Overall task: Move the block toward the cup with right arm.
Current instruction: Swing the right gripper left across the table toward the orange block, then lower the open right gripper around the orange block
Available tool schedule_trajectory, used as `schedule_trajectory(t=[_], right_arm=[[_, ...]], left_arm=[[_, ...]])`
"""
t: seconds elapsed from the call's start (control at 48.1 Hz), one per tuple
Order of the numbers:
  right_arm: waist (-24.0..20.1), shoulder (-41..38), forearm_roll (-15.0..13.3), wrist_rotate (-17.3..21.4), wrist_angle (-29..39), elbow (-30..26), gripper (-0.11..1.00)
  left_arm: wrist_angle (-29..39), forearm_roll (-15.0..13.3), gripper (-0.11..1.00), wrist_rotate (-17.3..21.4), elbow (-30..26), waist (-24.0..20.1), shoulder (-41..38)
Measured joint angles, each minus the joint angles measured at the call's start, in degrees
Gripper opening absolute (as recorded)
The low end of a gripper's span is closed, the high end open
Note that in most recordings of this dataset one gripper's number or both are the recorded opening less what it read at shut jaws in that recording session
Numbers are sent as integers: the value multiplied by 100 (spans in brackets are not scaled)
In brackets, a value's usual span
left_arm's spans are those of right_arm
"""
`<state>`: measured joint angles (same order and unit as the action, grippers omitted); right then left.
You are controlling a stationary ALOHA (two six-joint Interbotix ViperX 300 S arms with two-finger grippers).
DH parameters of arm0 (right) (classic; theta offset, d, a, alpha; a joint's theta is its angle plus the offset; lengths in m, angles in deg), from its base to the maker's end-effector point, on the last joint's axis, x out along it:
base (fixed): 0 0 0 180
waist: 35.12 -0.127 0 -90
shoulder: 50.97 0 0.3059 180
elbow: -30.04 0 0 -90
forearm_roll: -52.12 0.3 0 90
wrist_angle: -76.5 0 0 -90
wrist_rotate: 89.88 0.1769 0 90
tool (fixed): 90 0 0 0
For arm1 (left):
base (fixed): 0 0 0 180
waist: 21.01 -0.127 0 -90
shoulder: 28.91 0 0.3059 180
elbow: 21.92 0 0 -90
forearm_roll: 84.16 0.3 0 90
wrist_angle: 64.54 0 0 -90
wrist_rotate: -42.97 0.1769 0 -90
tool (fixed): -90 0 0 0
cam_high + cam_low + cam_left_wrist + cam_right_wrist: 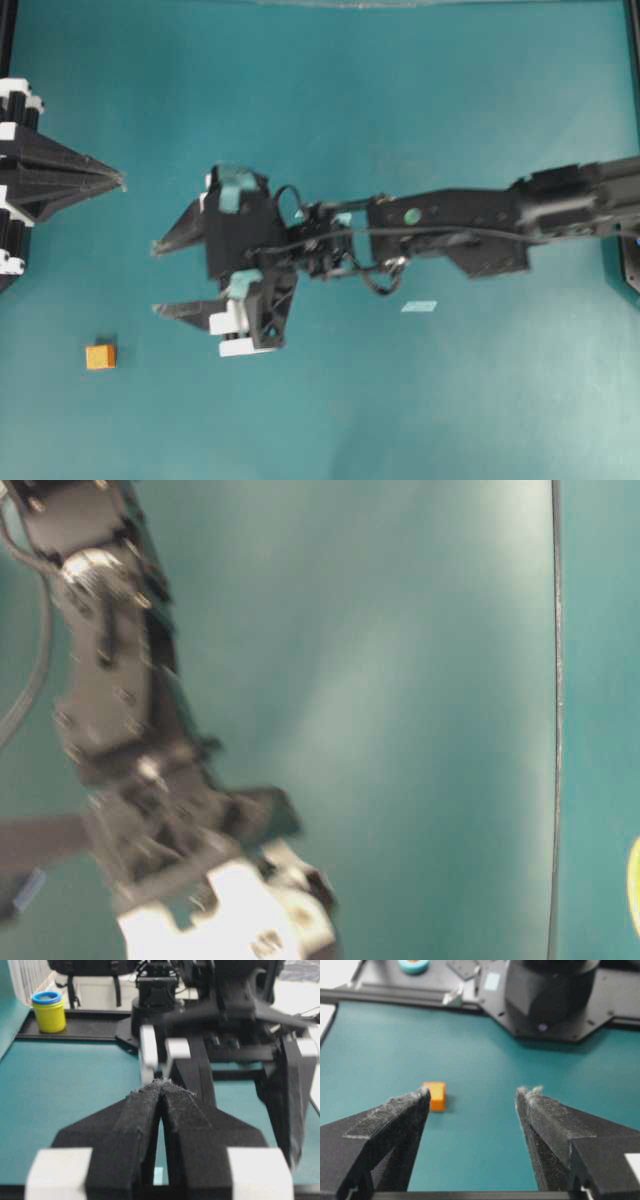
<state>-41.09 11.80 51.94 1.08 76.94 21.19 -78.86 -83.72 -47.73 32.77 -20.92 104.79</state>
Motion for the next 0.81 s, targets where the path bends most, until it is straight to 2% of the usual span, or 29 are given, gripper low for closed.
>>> schedule_trajectory(t=[0.312, 0.81], right_arm=[[-53, -817, 0, 167, 26, -791, 67], [-299, -2074, 0, 193, 290, -2171, 67]], left_arm=[[0, 0, 0, -9, 9, 0, 0], [0, -9, 0, -9, 9, 9, 0]])
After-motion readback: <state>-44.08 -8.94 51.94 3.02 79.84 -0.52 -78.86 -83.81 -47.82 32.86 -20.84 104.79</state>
